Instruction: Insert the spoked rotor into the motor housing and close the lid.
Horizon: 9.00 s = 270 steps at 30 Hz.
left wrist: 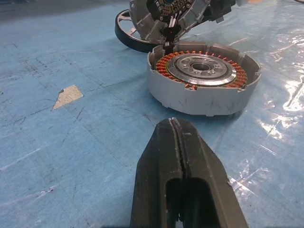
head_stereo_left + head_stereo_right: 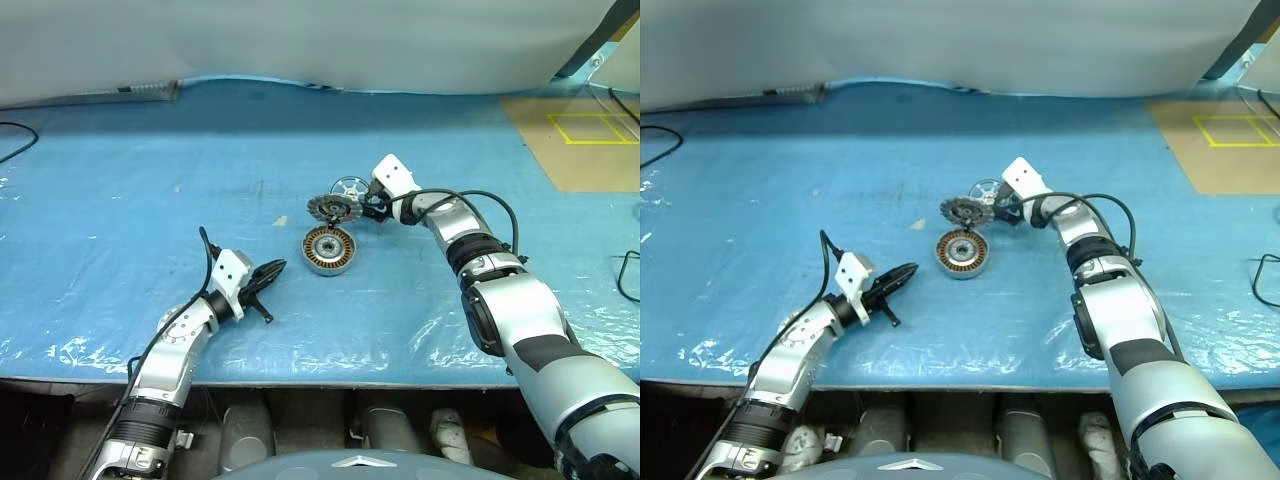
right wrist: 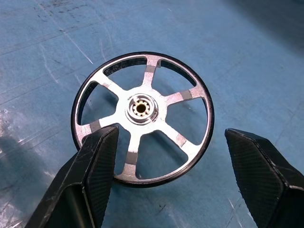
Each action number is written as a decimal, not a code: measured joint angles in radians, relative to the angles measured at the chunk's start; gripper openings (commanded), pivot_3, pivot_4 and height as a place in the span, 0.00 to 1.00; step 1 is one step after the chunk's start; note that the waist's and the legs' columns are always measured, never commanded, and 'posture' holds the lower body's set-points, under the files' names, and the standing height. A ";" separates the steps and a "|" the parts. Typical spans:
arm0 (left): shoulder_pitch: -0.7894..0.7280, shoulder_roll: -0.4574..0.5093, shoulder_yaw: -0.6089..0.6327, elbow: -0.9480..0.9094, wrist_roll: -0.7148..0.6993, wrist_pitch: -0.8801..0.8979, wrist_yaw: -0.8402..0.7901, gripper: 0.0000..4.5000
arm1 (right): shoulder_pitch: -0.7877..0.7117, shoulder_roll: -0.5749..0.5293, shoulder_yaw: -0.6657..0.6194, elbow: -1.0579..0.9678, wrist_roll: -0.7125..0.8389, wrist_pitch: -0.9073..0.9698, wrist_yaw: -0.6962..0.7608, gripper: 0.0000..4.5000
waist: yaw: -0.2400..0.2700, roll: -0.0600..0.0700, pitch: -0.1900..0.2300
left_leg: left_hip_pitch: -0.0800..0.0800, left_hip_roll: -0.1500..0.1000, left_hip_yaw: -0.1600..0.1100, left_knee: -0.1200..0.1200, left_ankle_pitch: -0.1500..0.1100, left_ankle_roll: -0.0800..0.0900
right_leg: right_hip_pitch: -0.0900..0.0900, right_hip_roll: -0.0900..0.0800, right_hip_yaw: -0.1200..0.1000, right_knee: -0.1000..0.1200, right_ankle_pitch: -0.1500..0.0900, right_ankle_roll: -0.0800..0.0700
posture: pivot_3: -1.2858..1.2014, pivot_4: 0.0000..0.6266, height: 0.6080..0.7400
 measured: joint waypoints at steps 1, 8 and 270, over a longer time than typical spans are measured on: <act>0.000 0.000 0.000 0.000 0.000 0.000 0.000 0.00 | 0.000 0.000 0.000 0.000 -0.007 -0.007 -0.007 0.84 | 0.000 0.000 0.000 | 0.000 0.000 0.000 0.000 0.000 0.000 | 0.000 0.000 0.000 0.000 0.000 0.000 | 0.52 0.24 1.00; -0.004 0.000 0.000 0.000 0.000 0.000 -0.002 0.00 | 0.000 0.000 -0.002 0.000 -0.013 -0.048 -0.003 0.84 | 0.000 0.000 0.000 | 0.000 0.000 0.000 0.000 0.000 0.000 | 0.000 0.000 0.000 0.000 0.000 0.000 | 0.52 0.24 1.00; -0.030 -0.028 -0.025 0.055 0.013 -0.059 -0.022 0.00 | 0.441 -0.268 0.231 -1.396 0.197 0.827 0.344 0.96 | 0.002 -0.001 0.000 | 0.006 -0.002 0.000 -0.001 -0.002 -0.004 | 0.005 0.001 0.005 -0.001 0.001 0.003 | 0.52 0.24 1.00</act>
